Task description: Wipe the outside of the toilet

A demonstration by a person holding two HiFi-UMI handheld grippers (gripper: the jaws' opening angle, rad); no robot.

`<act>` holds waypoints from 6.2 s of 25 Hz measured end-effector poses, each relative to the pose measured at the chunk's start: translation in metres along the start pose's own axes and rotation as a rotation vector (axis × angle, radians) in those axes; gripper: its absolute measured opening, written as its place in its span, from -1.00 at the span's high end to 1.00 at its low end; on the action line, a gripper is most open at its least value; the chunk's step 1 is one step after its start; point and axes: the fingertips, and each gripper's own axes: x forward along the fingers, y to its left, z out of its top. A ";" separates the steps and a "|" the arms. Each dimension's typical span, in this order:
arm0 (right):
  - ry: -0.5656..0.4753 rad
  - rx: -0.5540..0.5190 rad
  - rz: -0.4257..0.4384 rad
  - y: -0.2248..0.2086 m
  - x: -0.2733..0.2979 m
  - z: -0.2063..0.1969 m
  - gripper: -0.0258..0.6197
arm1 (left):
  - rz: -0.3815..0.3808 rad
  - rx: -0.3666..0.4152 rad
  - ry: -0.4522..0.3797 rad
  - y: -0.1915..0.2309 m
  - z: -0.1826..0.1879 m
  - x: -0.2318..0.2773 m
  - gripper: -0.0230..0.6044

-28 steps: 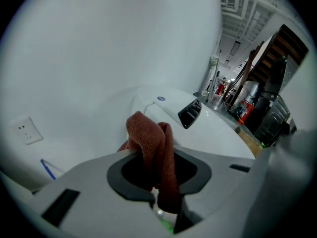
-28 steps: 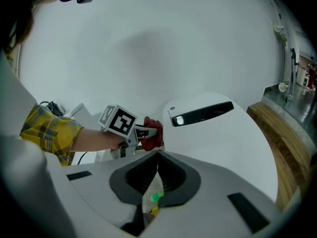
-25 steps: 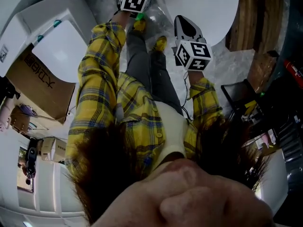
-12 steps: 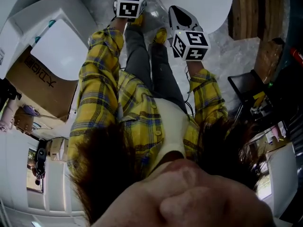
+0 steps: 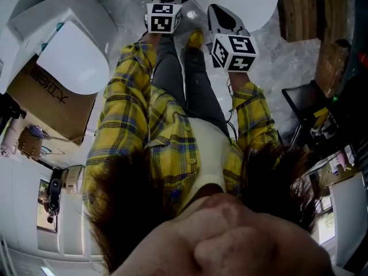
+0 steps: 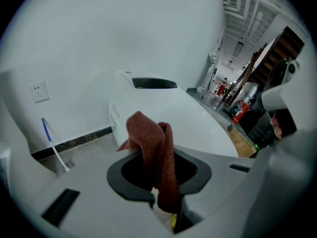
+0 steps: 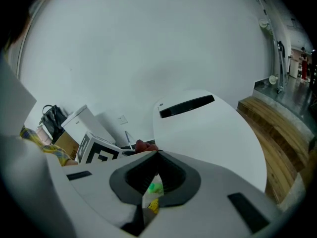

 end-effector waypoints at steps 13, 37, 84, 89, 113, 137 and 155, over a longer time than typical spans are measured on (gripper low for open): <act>-0.020 0.045 -0.020 -0.017 -0.029 -0.026 0.84 | -0.097 -0.021 0.106 -0.075 -0.070 -0.007 0.62; -0.039 0.106 -0.066 -0.047 -0.075 -0.068 0.84 | -0.234 0.043 0.061 -0.147 -0.070 -0.050 0.62; 0.088 -0.048 0.054 0.050 0.134 0.033 0.84 | 0.106 -0.054 -0.078 0.169 0.087 0.064 0.62; 0.094 -0.050 0.048 0.044 0.135 0.033 0.84 | 0.088 -0.041 -0.074 0.176 0.098 0.083 0.62; 0.089 -0.020 0.027 0.028 0.109 0.006 0.84 | -0.029 -0.009 0.011 0.108 0.024 0.076 0.62; 0.070 0.007 0.001 0.000 0.035 -0.053 0.84 | -0.055 -0.042 0.122 0.006 -0.078 0.051 0.62; 0.051 0.025 -0.014 -0.017 -0.006 -0.087 0.84 | -0.154 -0.001 0.208 -0.077 -0.144 0.044 0.62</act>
